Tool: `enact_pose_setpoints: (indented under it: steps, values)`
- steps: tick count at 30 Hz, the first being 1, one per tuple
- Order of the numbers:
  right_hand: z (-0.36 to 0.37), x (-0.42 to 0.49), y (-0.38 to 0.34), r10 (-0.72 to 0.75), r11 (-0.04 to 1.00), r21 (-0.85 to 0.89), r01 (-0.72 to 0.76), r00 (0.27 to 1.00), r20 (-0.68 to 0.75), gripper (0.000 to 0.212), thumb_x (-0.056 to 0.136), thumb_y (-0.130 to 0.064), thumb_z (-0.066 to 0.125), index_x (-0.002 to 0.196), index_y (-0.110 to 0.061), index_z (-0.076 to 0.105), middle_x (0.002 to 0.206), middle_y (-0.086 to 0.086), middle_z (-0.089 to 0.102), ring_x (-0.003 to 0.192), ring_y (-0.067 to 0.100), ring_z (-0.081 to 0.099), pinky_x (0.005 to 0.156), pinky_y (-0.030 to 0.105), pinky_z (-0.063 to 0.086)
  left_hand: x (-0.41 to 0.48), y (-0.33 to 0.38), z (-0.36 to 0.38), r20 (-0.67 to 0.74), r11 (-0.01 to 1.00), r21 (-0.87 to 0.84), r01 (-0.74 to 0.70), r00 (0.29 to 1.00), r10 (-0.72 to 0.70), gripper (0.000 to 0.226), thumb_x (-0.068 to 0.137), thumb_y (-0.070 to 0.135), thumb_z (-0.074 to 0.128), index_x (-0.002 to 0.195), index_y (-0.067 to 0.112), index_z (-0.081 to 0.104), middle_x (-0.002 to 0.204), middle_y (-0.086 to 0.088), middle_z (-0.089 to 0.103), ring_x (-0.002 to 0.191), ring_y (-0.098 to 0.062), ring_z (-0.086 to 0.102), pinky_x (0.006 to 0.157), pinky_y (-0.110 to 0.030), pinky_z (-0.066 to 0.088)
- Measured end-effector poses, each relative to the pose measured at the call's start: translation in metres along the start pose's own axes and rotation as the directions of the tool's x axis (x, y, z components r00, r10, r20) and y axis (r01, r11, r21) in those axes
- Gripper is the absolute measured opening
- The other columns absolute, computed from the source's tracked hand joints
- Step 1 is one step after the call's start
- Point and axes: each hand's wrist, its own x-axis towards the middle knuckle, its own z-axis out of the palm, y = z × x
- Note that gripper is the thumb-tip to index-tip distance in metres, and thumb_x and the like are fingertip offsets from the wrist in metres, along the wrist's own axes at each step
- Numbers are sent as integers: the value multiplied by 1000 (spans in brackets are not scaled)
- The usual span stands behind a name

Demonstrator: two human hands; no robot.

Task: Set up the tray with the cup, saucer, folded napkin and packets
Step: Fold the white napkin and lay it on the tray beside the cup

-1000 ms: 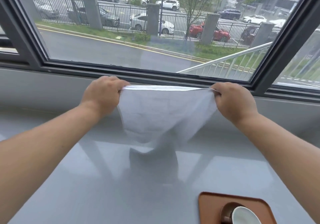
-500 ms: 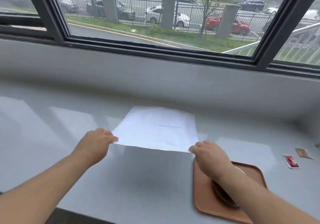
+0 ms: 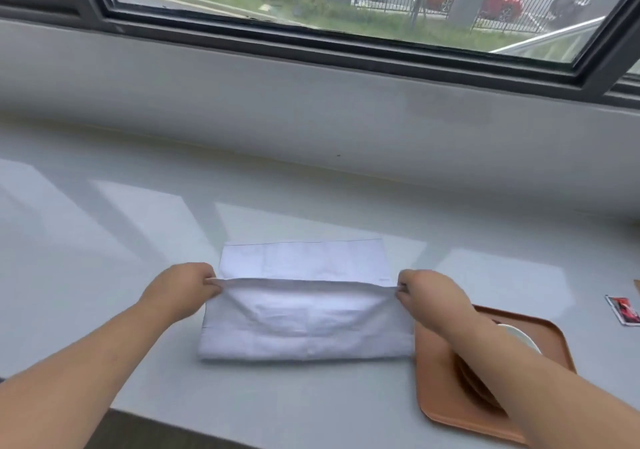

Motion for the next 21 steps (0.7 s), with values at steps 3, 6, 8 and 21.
enact_pose_setpoints:
  steps: [3,6,8,21]
  values:
    - [-13,54,-3,97,990,102,-96,995,-10,12,94,-26,56,86,-19,61,79,-3,62,79,25,57,56,31,40,50,5,-16,20,1000,5,-3,1000,3,27,94,37,66,78,16,63,77,-1,66,74,-17,60,58,-33,39]
    - [-14,99,-5,136,957,257,-138,990,26,14,95,-21,54,82,-22,60,71,-7,59,72,21,55,50,27,33,90,4,-18,78,998,-62,-17,997,22,29,101,36,59,77,21,64,79,1,69,76,-17,62,61,-32,42]
    - [-11,123,-6,157,937,306,-166,986,54,15,96,-21,52,85,-21,63,74,-6,63,71,19,56,51,27,35,112,1,-14,119,992,-129,4,993,12,32,104,35,55,80,16,67,81,-2,72,79,-21,66,66,-34,46]
    - [22,167,1,158,987,43,-155,985,-66,19,91,-29,61,106,-21,53,99,-2,57,87,23,52,61,33,40,142,-10,12,-42,996,71,-59,997,62,28,89,46,66,90,26,46,85,9,55,71,-19,57,57,-33,40]
